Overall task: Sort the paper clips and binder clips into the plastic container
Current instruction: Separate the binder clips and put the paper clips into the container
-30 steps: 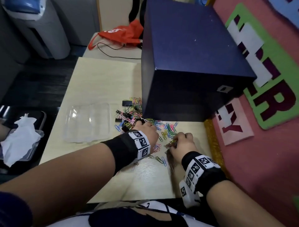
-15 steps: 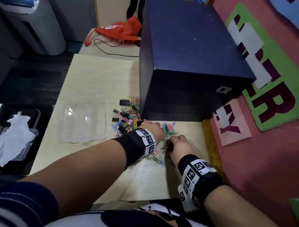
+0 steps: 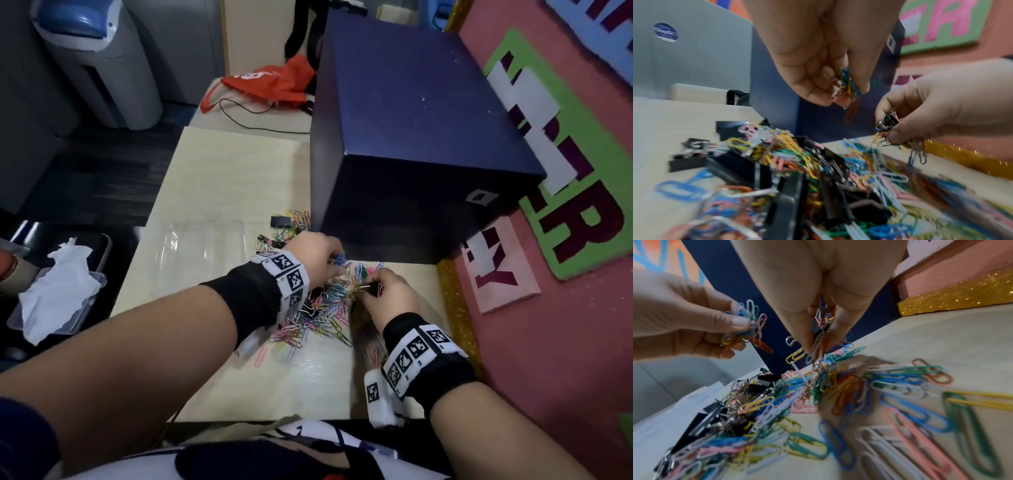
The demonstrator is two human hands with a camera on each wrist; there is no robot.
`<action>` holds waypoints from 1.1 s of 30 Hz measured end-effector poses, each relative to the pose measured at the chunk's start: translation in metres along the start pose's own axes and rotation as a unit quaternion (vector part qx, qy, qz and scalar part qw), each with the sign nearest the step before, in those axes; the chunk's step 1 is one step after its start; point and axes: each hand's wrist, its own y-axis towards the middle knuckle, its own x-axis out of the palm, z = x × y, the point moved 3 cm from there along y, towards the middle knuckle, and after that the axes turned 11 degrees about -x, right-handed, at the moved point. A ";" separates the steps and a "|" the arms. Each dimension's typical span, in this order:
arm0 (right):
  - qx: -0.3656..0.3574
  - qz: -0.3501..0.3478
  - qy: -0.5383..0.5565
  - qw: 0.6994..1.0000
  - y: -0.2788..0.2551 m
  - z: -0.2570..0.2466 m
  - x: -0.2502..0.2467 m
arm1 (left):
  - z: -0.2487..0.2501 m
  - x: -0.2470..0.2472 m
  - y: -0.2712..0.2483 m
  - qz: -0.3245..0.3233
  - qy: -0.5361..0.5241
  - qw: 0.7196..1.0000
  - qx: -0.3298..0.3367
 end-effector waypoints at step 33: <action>0.043 0.014 -0.060 0.997 0.021 -0.013 0.002 | -0.051 -0.019 0.001 -0.037 -0.087 0.995 -0.044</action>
